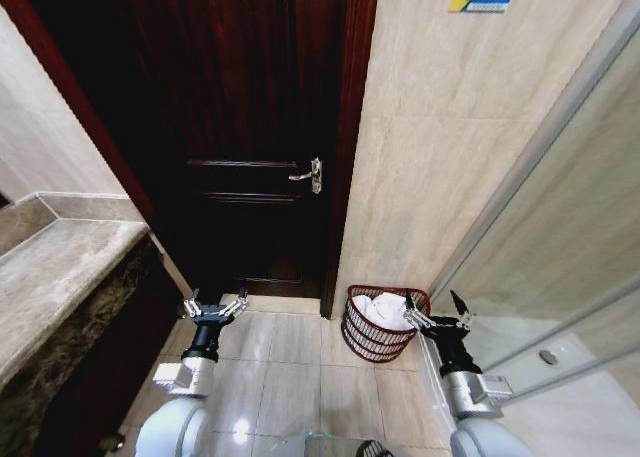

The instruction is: Discard the used towel into the hamper.

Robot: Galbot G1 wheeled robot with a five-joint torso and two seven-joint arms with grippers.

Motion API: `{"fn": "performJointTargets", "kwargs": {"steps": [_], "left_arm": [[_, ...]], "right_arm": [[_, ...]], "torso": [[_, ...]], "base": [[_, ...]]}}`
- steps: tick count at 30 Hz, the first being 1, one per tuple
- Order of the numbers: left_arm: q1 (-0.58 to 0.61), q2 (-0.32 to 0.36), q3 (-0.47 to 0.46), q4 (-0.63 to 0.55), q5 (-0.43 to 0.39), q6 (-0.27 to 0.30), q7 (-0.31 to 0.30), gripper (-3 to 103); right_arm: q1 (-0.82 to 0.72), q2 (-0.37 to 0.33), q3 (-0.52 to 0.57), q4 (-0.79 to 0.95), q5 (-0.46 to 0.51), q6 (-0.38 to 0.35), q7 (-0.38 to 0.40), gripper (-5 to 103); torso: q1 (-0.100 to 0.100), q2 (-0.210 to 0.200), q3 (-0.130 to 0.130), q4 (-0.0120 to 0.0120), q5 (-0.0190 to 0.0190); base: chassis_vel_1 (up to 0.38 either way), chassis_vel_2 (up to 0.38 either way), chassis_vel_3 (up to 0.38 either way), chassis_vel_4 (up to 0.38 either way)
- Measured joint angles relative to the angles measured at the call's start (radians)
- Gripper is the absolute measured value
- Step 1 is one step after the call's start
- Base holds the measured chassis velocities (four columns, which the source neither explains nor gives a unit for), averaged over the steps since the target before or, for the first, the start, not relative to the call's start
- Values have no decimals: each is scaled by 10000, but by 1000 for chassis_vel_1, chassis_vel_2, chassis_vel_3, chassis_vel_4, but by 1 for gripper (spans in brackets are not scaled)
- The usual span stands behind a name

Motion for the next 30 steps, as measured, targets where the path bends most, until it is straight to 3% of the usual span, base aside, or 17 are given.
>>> {"fn": "performJointTargets", "kwargs": {"steps": [30], "left_arm": [[-15,42,-8,14,0,-24,-25,100]], "right_arm": [[104,29,-15,65,5,-70,16,100]], "torso": [[718,1586,868,0,0]], "base": [[0,0,0,0]]}}
